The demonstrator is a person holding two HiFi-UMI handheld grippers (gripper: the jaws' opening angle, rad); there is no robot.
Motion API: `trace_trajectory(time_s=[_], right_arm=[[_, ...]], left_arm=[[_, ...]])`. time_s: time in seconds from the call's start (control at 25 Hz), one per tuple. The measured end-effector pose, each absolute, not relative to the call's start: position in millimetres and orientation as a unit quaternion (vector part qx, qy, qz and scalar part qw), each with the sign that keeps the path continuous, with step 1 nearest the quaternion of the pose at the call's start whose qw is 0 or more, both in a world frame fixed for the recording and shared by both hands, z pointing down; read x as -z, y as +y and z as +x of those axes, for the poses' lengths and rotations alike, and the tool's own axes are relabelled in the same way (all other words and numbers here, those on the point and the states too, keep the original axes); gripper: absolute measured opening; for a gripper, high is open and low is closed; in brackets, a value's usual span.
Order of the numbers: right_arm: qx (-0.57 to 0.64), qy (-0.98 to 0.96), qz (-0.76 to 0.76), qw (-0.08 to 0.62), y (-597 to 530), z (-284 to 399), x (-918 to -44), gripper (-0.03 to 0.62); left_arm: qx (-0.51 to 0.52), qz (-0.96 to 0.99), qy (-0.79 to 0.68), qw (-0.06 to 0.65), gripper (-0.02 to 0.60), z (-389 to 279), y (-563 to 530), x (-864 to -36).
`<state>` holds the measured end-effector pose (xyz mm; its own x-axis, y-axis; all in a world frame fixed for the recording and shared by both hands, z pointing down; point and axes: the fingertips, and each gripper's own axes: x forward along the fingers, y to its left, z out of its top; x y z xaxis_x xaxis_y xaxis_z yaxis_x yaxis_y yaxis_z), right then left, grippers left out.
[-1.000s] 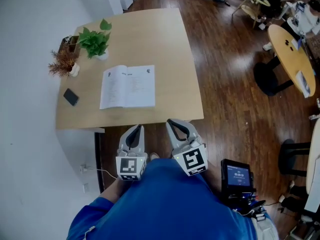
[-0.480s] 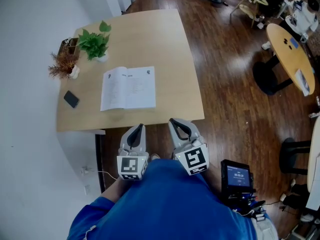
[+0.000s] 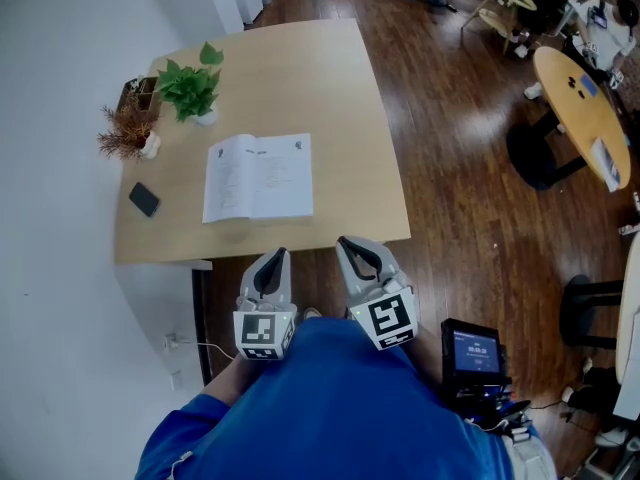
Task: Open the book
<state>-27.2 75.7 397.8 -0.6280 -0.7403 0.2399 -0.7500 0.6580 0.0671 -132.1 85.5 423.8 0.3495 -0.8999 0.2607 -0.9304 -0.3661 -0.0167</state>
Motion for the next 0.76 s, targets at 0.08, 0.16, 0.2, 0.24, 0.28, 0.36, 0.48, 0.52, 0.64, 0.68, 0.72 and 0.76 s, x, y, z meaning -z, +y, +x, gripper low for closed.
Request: trace_trajectory(time_s=[0.08,0.16,0.2,0.24,0.28,0.36,0.48,0.52,0.64,0.68,0.72,0.76], right_arm=[[-0.019,-0.902,0.414,0.125,75.5,-27.1,-397.6,0.003],[-0.018,-0.902,0.413,0.126,76.0,-27.1,-397.9,0.003],[-0.017,-0.902,0.413,0.127,76.6,-27.0,-397.9,0.003],[-0.017,-0.901,0.414,0.127,77.1,-26.7,-397.6,0.003],[-0.016,-0.901,0.415,0.127,77.8,-26.3,-397.4,0.003],[-0.016,-0.900,0.417,0.128,80.1,-25.3,-397.3,0.003],[-0.022,-0.898,0.420,0.130,85.9,-24.1,-398.0,0.003],[-0.021,-0.898,0.421,0.130,87.2,-23.9,-397.8,0.003],[-0.018,-0.898,0.421,0.128,90.1,-23.6,-396.6,0.003],[-0.019,-0.897,0.421,0.129,91.1,-23.3,-396.6,0.003],[-0.020,-0.897,0.421,0.130,92.0,-22.9,-396.7,0.003],[-0.021,-0.897,0.421,0.131,92.9,-22.5,-396.7,0.003]], left_arm=[[-0.113,0.819,-0.558,0.065,0.008,-132.2,84.4,-423.5],[-0.113,0.820,-0.556,0.067,0.008,-131.4,83.8,-424.9],[-0.113,0.821,-0.556,0.070,0.008,-131.1,84.1,-426.1],[-0.113,0.821,-0.555,0.073,0.008,-131.0,84.4,-426.9],[-0.113,0.821,-0.555,0.075,0.008,-130.8,84.9,-427.1],[-0.111,0.822,-0.553,0.076,0.008,-130.0,86.1,-426.0],[-0.113,0.823,-0.552,0.076,0.008,-130.0,89.8,-425.5],[-0.113,0.823,-0.551,0.074,0.008,-130.2,90.4,-425.0],[-0.114,0.824,-0.550,0.073,0.008,-130.9,92.4,-424.3],[-0.115,0.824,-0.550,0.074,0.008,-131.1,93.1,-424.5],[-0.115,0.824,-0.550,0.075,0.008,-131.3,93.8,-424.9],[-0.116,0.824,-0.550,0.076,0.008,-131.4,94.4,-425.3]])
